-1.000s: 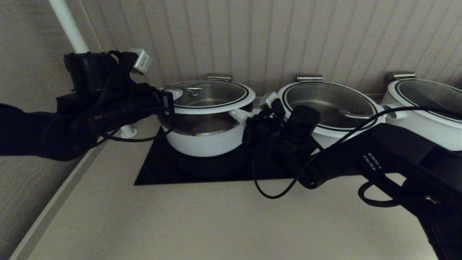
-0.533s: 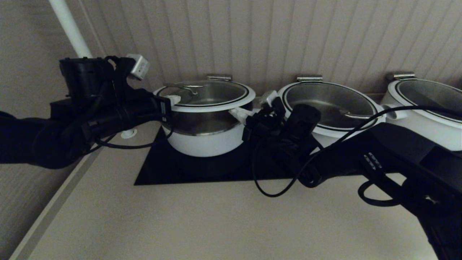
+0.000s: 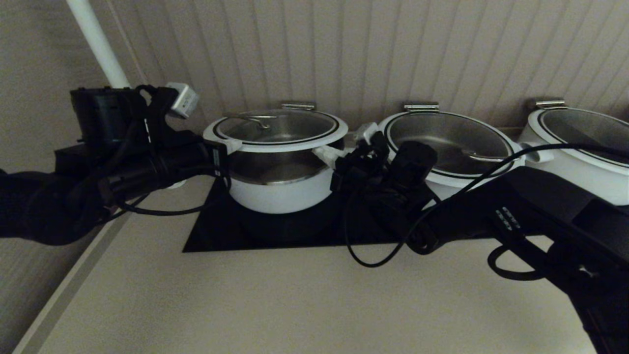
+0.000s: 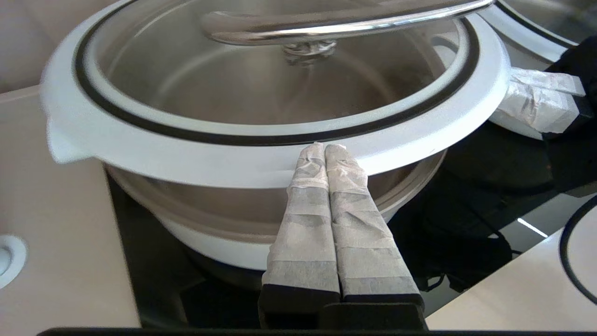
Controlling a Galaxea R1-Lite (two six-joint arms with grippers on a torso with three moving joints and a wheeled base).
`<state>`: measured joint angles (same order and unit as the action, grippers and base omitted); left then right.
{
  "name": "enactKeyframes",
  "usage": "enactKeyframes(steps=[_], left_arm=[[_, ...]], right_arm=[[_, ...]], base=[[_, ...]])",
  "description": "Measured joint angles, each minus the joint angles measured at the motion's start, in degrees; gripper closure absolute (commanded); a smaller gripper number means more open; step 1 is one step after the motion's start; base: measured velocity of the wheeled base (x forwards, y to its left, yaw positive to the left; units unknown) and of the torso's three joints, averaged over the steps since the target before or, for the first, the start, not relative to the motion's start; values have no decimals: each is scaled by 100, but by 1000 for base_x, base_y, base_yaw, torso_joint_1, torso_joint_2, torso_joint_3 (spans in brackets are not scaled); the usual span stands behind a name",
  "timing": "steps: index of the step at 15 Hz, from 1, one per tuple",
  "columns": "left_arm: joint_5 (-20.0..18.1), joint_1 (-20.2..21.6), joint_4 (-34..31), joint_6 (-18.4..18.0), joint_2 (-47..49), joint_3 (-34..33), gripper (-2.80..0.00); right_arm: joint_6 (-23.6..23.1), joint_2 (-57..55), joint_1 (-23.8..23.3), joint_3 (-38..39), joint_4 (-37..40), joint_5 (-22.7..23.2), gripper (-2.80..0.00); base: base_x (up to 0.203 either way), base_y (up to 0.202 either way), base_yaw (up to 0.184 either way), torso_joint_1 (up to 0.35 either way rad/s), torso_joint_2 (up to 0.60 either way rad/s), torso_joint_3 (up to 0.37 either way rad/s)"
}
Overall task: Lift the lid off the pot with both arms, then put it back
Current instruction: Hold the pot lid with the right arm, then open the pot lid completely
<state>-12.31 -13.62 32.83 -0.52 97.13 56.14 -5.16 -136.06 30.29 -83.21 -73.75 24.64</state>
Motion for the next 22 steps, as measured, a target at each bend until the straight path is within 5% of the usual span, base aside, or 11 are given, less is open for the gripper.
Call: enactKeyframes(steps=[22], left_arm=[[11,74,-20,-16,-1430,-1311,0]], right_arm=[[-7,11,-87,-286,272,0,0]], base=[[0,0,0,0,0,0]])
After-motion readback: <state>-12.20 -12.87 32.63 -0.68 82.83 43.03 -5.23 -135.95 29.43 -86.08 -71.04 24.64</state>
